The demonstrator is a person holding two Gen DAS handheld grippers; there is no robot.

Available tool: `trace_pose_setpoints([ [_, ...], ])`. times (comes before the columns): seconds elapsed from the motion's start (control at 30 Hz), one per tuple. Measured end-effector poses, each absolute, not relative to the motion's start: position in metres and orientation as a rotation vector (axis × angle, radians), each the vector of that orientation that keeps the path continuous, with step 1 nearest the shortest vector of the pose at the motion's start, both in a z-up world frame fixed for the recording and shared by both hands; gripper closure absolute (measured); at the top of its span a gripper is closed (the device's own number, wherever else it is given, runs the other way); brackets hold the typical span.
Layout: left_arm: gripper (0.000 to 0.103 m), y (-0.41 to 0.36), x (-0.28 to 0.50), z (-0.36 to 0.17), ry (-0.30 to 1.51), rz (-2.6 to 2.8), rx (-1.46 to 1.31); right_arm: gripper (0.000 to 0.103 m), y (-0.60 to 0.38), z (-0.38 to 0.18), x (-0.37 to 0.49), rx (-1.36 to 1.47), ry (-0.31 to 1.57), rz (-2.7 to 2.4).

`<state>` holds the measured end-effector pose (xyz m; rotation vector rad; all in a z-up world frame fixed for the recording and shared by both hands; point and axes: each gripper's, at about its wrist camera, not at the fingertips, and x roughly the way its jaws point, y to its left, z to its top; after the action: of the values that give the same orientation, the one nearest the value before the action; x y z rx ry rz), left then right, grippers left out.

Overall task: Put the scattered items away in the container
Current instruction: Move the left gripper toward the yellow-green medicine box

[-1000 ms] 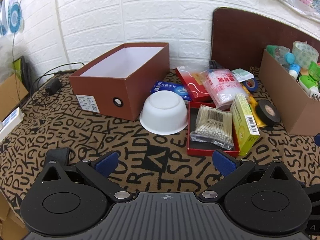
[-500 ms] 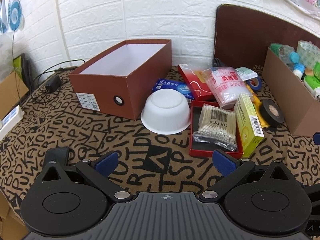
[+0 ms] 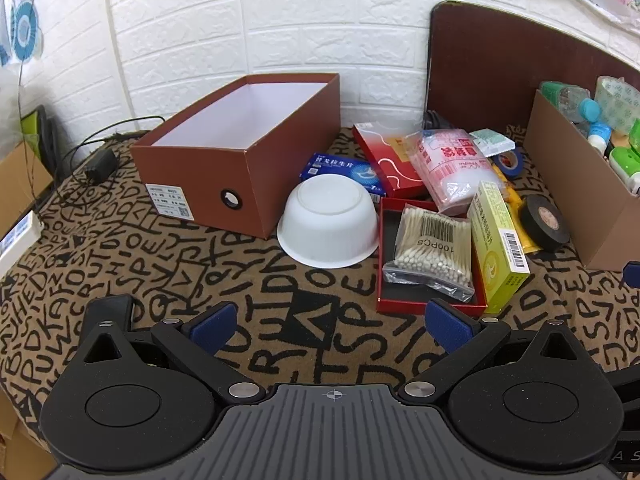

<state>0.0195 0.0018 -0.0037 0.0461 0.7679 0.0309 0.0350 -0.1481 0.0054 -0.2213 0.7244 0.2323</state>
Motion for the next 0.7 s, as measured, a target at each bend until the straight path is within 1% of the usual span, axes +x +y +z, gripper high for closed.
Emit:
trace_pose_setpoints([
  [0.7,0.000,-0.0028,0.0244,-0.0070,0.781,0.023,0.053,0.000,-0.1480,0.0013,0.0387,-0.222,0.732,0.237],
])
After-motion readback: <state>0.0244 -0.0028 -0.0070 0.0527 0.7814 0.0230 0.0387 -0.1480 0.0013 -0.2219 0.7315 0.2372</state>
